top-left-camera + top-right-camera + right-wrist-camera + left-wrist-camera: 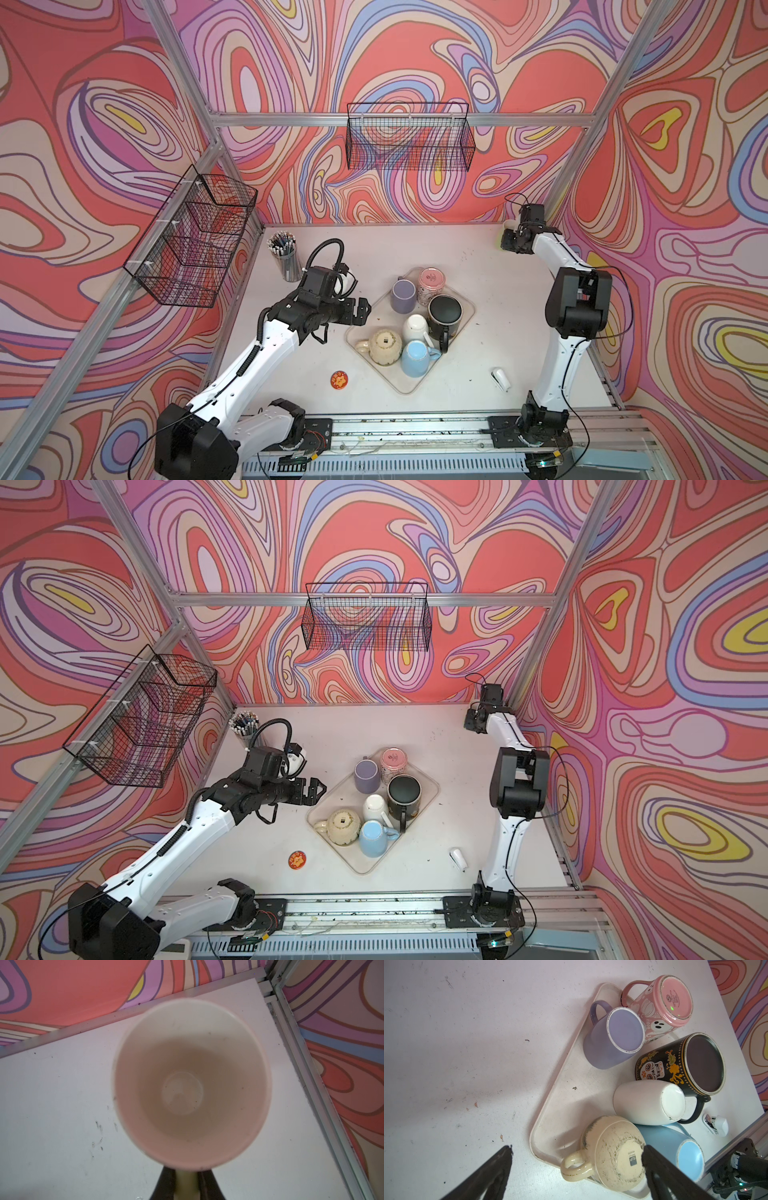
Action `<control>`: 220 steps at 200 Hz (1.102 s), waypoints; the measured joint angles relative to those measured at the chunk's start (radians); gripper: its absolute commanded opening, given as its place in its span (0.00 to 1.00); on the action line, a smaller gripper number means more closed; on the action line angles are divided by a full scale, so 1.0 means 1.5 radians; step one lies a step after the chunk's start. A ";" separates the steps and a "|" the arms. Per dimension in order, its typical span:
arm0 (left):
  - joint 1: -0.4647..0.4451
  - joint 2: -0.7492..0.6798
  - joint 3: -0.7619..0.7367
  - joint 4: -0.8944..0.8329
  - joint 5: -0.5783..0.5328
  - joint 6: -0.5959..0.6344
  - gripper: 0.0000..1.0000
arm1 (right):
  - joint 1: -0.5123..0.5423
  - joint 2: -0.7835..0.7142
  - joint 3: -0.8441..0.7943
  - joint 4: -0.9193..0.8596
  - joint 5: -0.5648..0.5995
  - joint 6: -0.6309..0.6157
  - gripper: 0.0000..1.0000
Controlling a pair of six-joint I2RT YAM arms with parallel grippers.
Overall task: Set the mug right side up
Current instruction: 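Carry the light green mug away with the right gripper while the left gripper withdraws, then lower the light green mug upright near the far corner, open right gripper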
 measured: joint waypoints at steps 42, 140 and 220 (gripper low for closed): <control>0.000 0.002 0.000 0.000 -0.005 0.000 1.00 | 0.000 0.003 -0.009 0.013 -0.001 -0.047 0.00; 0.000 0.004 0.000 0.000 -0.007 0.000 1.00 | 0.000 0.003 -0.078 0.082 -0.006 -0.103 0.08; 0.000 0.004 0.000 0.000 -0.006 0.000 1.00 | 0.000 -0.020 -0.142 0.121 -0.009 -0.111 0.46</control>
